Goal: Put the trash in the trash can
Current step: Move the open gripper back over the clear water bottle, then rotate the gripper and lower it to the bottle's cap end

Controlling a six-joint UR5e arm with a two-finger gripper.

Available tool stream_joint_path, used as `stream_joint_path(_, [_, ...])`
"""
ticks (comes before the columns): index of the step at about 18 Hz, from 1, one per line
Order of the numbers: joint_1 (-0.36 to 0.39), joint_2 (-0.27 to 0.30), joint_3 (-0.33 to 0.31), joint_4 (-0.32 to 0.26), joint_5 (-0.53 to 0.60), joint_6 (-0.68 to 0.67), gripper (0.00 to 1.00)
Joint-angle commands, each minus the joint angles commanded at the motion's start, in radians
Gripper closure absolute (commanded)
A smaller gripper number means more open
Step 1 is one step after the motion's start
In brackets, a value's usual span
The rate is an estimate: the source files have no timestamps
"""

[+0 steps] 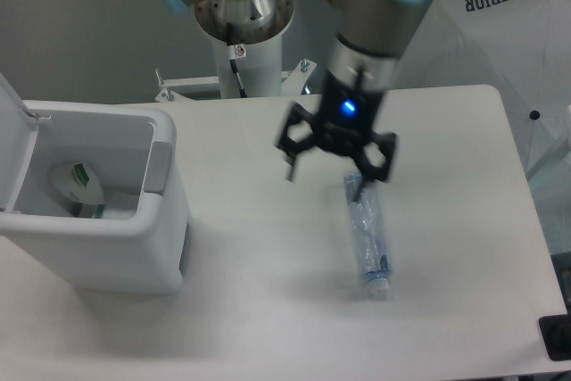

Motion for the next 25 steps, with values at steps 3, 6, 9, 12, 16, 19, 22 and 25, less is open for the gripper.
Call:
stream_joint_path(3, [-0.006,-0.069,0.022,0.0,0.088,-0.042,0.0])
stream_joint_path(6, [-0.015,-0.126,0.051,0.0,0.146,-0.042,0.0])
stream_joint_path(9, [-0.028,-0.177,0.103,-0.031,0.189,-0.065,0.0])
stream_joint_path(12, [-0.041,-0.218,0.159,-0.095,0.213,-0.086,0.0])
stream_joint_path(16, [-0.061,-0.27,0.232,-0.161,0.266,-0.128,0.0])
stream_joint_path(19, [-0.066,-0.292,0.25,-0.195,0.296,-0.129,0.0])
stream_joint_path(22, [-0.074,-0.299,0.25,-0.202,0.312,-0.134,0.0])
stream_joint_path(25, [-0.08,-0.324,0.269,-0.204,0.322,-0.152,0.0])
